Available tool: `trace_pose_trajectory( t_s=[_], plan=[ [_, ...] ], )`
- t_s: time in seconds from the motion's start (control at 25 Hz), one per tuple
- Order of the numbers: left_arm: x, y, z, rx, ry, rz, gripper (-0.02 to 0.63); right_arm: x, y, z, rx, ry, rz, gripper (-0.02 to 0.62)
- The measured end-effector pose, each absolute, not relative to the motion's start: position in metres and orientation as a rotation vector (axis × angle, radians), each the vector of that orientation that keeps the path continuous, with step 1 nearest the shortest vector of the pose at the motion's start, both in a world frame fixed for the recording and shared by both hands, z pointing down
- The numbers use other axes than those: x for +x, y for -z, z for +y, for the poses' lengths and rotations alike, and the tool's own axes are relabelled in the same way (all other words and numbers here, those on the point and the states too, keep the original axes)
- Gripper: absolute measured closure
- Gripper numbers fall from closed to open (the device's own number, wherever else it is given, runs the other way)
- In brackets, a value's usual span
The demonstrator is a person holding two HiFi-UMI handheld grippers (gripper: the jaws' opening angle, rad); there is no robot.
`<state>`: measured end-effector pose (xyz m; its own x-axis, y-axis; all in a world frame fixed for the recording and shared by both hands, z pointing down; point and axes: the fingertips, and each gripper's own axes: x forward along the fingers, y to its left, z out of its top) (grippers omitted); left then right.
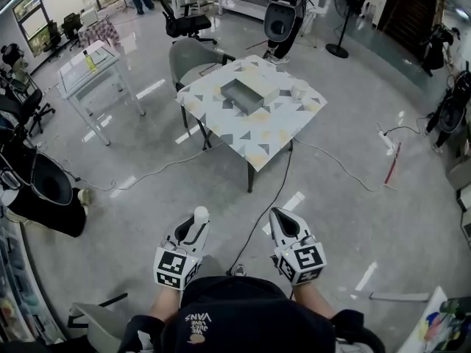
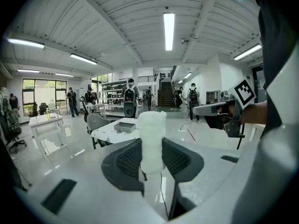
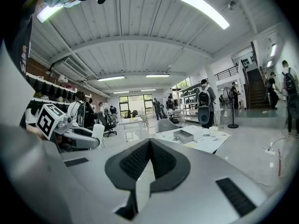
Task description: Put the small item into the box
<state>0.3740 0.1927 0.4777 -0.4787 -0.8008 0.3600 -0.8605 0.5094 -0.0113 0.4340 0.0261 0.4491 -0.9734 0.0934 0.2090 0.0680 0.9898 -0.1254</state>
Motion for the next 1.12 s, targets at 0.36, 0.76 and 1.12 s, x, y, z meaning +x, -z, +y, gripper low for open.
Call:
trace_pose_trajectory(
  t_s=[0.36,0.76,1.12],
  plan=[
    [0.341,-0.491,0.198,1.378,-0.260,-2.424,0.476,0.402,-0.457,0.019,-0.059,-0.309,-2.929,0.597],
    [0.213,-0.500,0.217,1.476,-0.249,-2.354,0.476,0.286,-0.459,0.033,0.104,-0.277,-2.909,0.595],
    [0.080,-0.494,0.262,1.603,-0.319,-2.278,0.476,0.178,-0.452,0.070,0.332,-0.290,-2.913,0.597]
  ],
)
